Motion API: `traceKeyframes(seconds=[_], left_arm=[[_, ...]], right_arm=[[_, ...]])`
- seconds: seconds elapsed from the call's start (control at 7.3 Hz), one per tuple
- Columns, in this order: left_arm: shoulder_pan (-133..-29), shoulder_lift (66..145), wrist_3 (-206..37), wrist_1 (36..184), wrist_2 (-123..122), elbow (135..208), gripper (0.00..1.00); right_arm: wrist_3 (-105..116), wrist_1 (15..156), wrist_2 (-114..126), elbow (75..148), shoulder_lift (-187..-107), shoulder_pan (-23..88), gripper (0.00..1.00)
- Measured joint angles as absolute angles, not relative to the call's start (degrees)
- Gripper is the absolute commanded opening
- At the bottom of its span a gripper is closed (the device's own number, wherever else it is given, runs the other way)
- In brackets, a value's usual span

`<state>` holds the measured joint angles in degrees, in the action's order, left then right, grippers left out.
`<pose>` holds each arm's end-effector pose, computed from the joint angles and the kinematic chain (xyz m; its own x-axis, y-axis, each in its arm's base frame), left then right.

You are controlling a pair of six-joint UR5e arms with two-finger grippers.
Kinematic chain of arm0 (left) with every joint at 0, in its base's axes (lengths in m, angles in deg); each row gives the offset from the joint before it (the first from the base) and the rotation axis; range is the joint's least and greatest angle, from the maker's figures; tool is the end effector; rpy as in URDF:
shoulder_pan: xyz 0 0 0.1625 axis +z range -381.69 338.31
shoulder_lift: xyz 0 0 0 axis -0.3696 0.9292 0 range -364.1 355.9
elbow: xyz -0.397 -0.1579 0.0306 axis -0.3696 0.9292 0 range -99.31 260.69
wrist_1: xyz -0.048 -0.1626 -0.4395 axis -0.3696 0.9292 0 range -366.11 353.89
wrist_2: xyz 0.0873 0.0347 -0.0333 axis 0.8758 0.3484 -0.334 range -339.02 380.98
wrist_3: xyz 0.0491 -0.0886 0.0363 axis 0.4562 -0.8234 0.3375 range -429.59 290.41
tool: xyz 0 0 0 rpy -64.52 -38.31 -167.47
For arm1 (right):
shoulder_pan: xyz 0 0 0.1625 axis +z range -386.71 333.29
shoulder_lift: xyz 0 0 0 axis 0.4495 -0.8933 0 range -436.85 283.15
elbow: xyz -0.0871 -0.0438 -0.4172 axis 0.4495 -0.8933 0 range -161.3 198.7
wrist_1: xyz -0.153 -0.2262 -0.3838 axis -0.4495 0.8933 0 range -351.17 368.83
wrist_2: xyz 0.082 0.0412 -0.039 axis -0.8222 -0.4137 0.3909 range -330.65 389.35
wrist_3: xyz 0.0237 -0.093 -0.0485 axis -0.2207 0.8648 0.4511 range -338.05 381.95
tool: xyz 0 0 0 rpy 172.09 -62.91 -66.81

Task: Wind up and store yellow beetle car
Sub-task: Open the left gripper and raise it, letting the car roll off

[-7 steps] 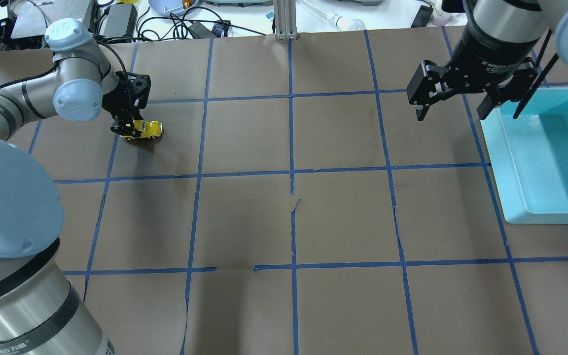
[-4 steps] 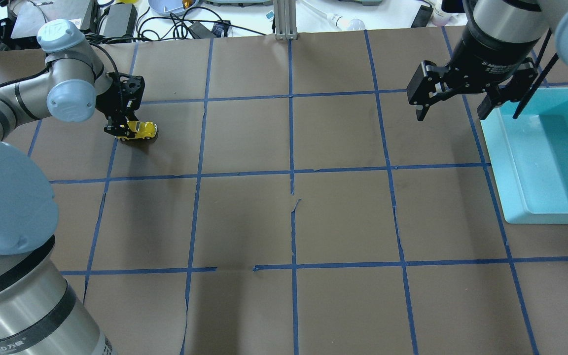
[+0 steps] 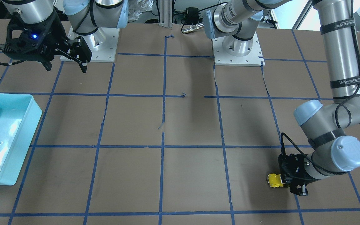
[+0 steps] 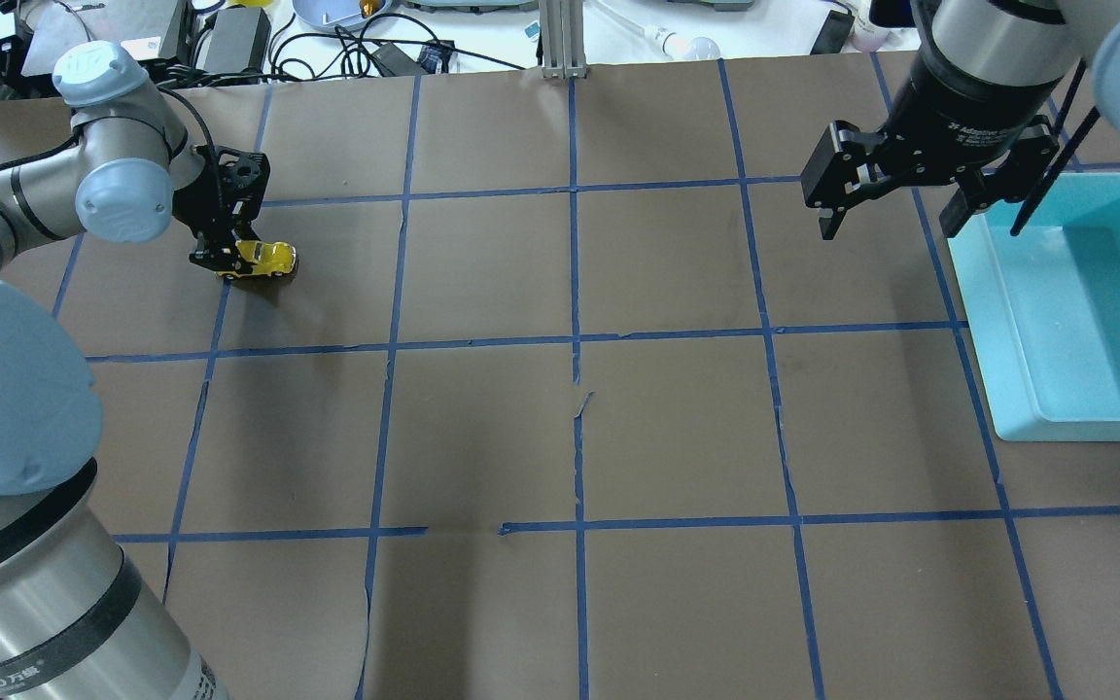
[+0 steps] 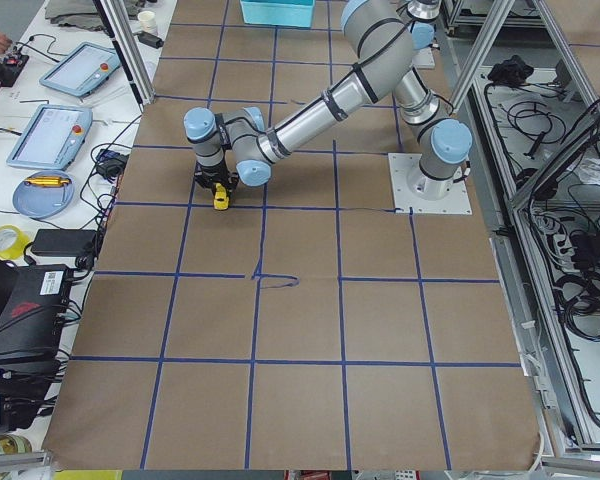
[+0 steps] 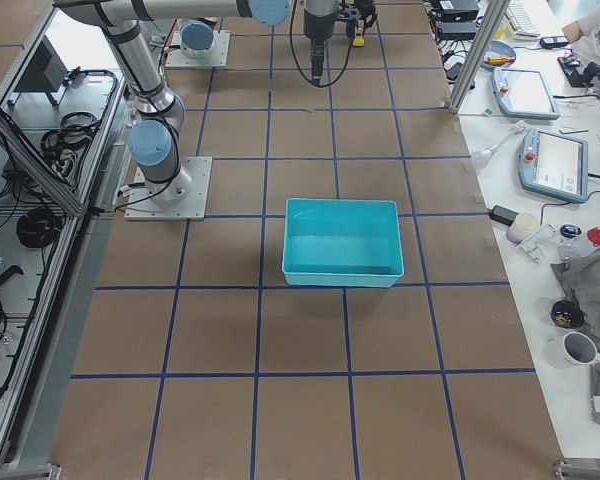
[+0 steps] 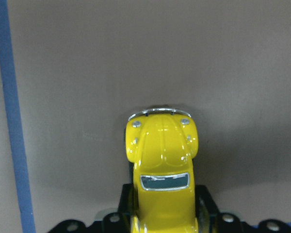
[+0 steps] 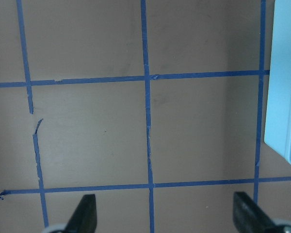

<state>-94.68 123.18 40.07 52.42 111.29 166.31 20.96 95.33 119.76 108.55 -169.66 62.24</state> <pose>0.0883 -0.7424 0.1480 0.0463 0.9986 0.0253 0.9989 -0.0462 -0.0033 0.1228 -0.5311 0.5052 -0.9993 0.0354 0.0074 0.0355 0.9993 0.0094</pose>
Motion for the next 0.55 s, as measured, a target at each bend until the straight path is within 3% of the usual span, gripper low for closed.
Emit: traceKeyframes(seconds=[0.14, 0.55], left_arm=[[-94.55, 123.21, 40.18, 52.42, 111.27, 166.34, 0.99], [-94.46, 123.23, 40.07, 52.57, 111.45, 166.32, 1.0]], right_arm=[[20.98, 95.37, 119.76, 108.58, -169.64, 62.24, 1.0], [20.94, 95.37, 119.87, 108.61, -169.52, 62.21, 1.0]])
